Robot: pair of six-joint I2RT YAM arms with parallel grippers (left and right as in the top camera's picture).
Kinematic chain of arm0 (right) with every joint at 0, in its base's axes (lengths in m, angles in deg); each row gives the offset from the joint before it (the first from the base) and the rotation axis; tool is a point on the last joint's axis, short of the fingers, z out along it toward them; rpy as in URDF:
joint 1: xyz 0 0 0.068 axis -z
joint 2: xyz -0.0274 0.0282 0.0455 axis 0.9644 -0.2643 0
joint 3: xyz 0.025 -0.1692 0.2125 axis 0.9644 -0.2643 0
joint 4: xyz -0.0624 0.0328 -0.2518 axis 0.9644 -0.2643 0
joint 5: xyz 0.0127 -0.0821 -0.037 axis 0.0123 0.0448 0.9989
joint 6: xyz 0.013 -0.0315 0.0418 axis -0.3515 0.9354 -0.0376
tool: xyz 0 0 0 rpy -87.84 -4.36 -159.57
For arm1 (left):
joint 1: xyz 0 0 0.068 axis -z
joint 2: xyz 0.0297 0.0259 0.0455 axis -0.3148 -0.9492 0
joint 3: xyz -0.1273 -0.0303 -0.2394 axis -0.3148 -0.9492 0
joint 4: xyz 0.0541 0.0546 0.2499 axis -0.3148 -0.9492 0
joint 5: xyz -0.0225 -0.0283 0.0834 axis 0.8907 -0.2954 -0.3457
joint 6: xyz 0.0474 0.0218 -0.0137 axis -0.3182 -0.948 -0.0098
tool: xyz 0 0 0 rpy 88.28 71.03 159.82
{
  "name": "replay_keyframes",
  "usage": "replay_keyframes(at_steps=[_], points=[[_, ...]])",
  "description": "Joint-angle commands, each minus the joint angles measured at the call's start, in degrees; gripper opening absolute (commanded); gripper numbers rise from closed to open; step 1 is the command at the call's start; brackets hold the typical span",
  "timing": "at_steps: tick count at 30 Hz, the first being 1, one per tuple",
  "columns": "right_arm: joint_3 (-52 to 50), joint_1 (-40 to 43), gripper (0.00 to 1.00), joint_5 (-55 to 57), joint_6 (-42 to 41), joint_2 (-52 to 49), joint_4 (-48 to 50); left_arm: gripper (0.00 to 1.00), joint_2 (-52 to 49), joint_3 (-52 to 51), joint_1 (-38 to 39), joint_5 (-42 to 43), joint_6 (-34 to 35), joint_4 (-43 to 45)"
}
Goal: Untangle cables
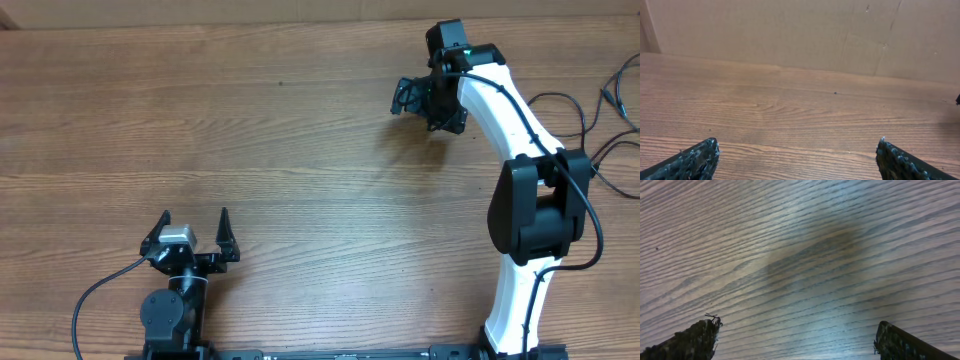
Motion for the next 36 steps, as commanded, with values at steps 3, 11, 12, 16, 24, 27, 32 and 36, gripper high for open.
replay_keyframes(at_steps=[3,11,12,16,24,27,32,36], points=[[0.8,0.1,1.00,5.2,0.2,8.6,0.6,1.00,0.6,-0.2,-0.4,-0.6,-1.1,0.1],[0.8,0.1,1.00,9.5,0.2,17.5,3.0,1.00,0.6,-0.2,-0.4,-0.6,-1.1,0.1],[0.7,0.1,1.00,9.5,0.2,18.4,3.2,1.00,0.6,-0.2,-0.4,-0.6,-1.1,0.1],[-2.3,0.1,1.00,9.8,0.2,22.5,6.4,1.00,0.6,-0.2,-0.4,-0.6,-1.1,0.1],[-21.4,0.1,1.00,11.5,0.2,34.6,19.9,1.00,0.6,-0.2,-0.4,-0.6,-1.1,0.1],[-31.7,0.2,1.00,12.0,0.2,40.2,28.6,1.00,0.6,-0.2,-0.4,-0.6,-1.1,0.1],[-49.6,0.2,1.00,12.1,0.2,49.3,45.9,1.00,0.6,-0.2,-0.4,-0.6,-1.1,0.1],[-62.0,0.2,1.00,12.1,0.2,55.8,57.9,1.00,0.6,-0.2,-0.4,-0.6,-1.1,0.1]])
